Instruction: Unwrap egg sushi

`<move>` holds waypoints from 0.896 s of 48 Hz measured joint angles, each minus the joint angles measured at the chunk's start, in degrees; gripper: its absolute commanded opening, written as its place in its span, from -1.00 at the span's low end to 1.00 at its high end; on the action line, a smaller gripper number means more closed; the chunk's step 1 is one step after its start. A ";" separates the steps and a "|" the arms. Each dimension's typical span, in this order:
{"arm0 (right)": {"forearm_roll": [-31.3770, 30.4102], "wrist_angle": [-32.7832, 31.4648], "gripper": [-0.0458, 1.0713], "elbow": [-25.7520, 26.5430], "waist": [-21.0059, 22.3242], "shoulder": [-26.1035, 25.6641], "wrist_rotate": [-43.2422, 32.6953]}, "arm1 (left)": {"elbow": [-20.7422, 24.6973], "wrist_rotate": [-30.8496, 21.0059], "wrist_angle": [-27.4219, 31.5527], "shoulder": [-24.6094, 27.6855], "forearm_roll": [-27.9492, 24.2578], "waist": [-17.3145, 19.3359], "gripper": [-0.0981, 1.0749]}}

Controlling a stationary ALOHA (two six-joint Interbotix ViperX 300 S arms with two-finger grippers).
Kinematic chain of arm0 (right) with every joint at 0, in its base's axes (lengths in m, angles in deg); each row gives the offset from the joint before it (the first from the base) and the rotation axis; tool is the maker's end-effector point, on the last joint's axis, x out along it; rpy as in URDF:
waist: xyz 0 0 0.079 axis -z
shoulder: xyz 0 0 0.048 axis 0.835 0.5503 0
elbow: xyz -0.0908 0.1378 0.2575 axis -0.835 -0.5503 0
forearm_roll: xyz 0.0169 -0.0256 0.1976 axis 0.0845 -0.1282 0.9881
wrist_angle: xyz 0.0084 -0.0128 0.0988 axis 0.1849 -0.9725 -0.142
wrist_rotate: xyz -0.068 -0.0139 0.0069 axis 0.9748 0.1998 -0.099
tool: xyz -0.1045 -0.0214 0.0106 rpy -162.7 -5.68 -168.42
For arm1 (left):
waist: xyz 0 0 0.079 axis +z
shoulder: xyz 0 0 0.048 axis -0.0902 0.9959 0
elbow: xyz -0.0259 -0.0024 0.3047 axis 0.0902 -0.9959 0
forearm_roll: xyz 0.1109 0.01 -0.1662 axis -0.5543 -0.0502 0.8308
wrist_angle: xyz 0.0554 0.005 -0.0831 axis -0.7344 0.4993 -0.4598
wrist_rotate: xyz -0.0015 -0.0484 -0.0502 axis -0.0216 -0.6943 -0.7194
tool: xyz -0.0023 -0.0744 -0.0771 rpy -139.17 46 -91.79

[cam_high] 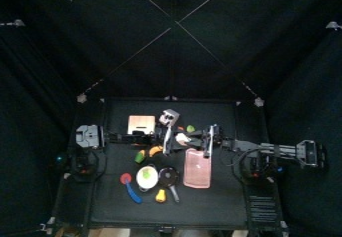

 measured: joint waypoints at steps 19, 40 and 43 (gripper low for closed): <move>0.18 0.00 0.17 0.00 0.09 0.00 0.00 | -0.44 2.46 -0.09 0.00 1.41 -0.53 0.56; 0.09 2.20 0.17 0.00 0.09 0.00 0.00 | -0.88 2.46 -0.09 0.44 1.49 -0.88 0.56; 0.09 2.20 0.17 0.00 0.09 0.00 0.00 | -1.05 2.46 0.00 0.44 1.49 -0.88 0.58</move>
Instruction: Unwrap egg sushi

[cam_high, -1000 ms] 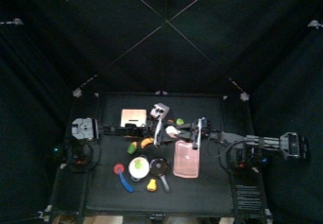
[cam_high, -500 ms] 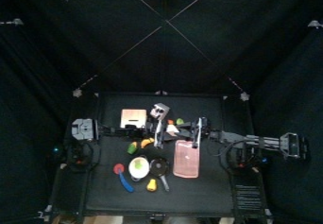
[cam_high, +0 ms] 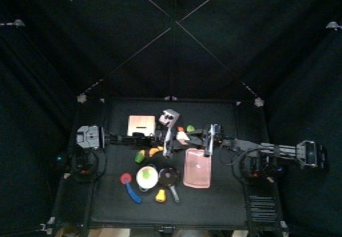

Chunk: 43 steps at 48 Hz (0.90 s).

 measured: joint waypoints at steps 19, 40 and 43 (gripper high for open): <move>0.18 0.09 0.17 -0.18 0.00 0.09 -0.18 | -1.32 10.11 -0.18 0.00 2.11 -1.41 0.77; 0.09 0.18 0.17 -0.44 0.00 0.09 -0.18 | -1.32 13.71 -0.35 0.00 3.78 -2.55 0.87; 0.09 0.18 0.17 -0.44 0.00 0.09 -0.18 | -1.32 13.80 -0.44 -0.09 3.52 -2.90 0.87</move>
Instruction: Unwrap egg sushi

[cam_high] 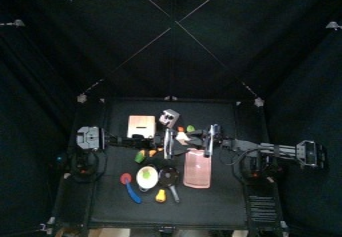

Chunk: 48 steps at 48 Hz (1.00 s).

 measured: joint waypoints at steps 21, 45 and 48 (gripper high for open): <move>0.00 0.00 0.17 -0.09 -0.09 0.00 0.00 | 0.53 1.67 -0.79 -0.70 -0.26 -0.44 0.87; 0.09 0.09 0.17 -0.09 -0.18 0.00 0.00 | 0.88 2.02 -1.58 -0.70 -0.18 -0.26 0.87; 0.09 0.09 0.17 -0.09 -0.18 0.00 0.00 | 0.88 2.02 -1.76 -0.70 -0.18 -0.26 0.87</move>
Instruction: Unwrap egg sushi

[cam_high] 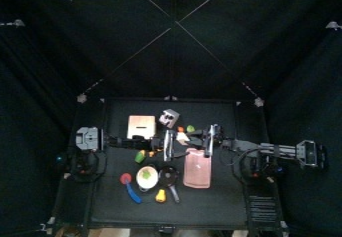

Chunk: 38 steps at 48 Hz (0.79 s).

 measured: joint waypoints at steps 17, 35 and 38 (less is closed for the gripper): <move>0.09 0.00 0.17 0.00 0.00 0.18 0.00 | 0.00 0.00 -0.18 0.00 1.49 0.88 0.87; 0.00 0.00 0.17 0.00 0.00 0.18 0.00 | 0.00 0.00 -0.18 0.00 1.14 1.23 0.86; 0.09 0.09 0.17 0.00 0.00 0.18 0.00 | 0.18 0.00 -0.18 0.00 1.05 1.14 0.85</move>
